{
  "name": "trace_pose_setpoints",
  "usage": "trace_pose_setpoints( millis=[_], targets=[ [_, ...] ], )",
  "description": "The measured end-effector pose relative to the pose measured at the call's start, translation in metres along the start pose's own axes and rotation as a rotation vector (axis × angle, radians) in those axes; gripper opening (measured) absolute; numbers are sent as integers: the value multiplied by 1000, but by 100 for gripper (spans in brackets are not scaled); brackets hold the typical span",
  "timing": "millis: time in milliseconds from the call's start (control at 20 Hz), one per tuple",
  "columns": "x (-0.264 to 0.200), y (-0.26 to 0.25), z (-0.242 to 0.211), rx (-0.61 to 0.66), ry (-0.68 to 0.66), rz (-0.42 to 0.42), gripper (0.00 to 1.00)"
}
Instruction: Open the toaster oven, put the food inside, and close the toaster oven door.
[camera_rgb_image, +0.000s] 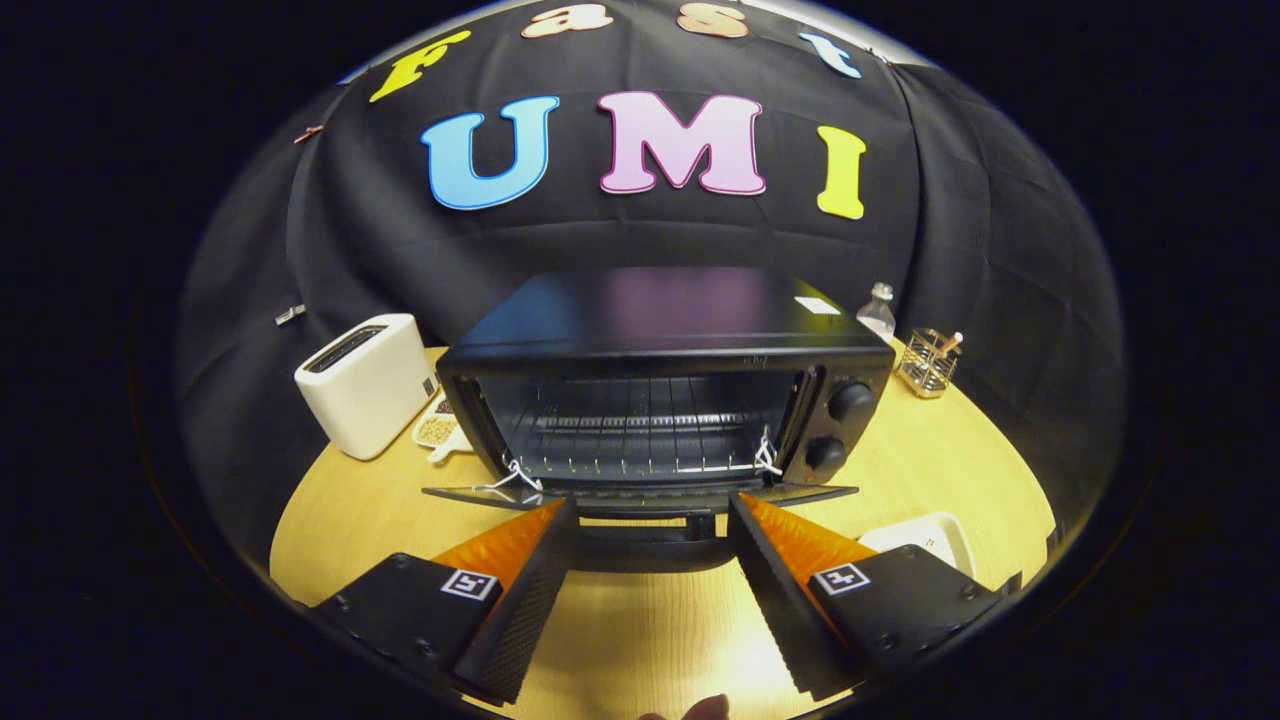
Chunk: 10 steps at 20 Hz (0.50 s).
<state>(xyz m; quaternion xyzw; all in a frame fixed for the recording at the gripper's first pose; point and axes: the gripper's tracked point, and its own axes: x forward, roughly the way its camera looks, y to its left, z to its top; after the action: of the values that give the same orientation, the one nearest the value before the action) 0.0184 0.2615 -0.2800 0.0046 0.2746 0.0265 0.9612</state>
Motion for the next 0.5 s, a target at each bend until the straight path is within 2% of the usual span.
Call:
trace_pose_setpoints(
  millis=[350, 500],
  targets=[
    [-3, 2, -68, 38, 173, 2, 100],
    [0, 1, -90, -22, 225, 19, 100]
  ],
)
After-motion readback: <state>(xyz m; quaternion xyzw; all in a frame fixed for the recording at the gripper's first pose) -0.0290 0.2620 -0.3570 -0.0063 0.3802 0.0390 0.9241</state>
